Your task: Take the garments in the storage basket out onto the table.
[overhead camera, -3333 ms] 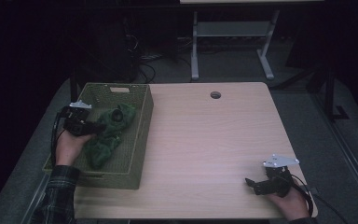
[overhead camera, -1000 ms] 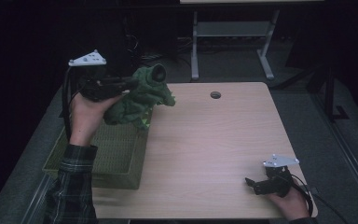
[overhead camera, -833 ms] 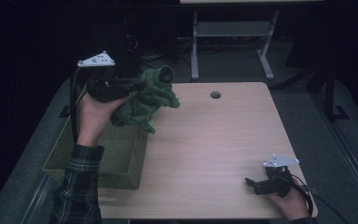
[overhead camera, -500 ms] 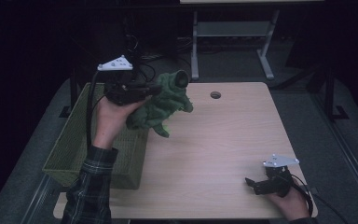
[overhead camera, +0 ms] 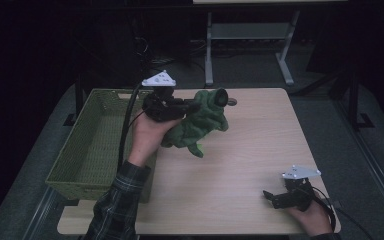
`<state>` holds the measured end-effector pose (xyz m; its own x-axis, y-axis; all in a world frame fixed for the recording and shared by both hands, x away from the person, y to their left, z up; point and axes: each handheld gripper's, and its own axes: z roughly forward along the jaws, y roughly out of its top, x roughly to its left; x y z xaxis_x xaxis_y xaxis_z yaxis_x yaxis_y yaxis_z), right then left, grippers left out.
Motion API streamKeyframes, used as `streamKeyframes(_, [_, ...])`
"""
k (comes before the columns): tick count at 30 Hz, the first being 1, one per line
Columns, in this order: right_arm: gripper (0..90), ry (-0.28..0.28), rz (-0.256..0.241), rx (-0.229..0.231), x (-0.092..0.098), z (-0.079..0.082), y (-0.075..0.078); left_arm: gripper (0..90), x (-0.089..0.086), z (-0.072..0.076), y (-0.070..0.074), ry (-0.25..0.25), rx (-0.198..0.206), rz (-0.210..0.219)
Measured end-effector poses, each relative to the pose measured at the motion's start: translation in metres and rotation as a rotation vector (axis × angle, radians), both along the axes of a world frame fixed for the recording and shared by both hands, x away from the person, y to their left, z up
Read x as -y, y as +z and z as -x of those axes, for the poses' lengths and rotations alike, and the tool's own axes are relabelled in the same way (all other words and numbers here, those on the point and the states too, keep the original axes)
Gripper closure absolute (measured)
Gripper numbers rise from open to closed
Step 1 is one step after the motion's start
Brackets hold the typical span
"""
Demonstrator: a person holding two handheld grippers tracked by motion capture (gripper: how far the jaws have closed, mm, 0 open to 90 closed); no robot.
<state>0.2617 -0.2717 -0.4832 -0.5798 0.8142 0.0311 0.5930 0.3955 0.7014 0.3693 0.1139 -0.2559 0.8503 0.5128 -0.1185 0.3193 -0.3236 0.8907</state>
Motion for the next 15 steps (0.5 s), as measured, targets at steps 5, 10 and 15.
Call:
streamKeyframes(5, [0.4,0.000,0.000,0.000,0.000,0.000,0.000,79.2,0.015,0.000,-0.015,-0.012,-0.019,-0.003])
streamKeyframes(10, [0.4,0.000,0.000,0.000,0.000,0.000,0.000,79.2,0.028,0.000,-0.033,-0.014,-0.041,-0.014])
streamKeyframes(15, [0.4,-0.005,-0.004,-0.004,-0.001,0.000,0.000,79.2,0.039,-0.002,-0.054,-0.015,-0.061,-0.032])
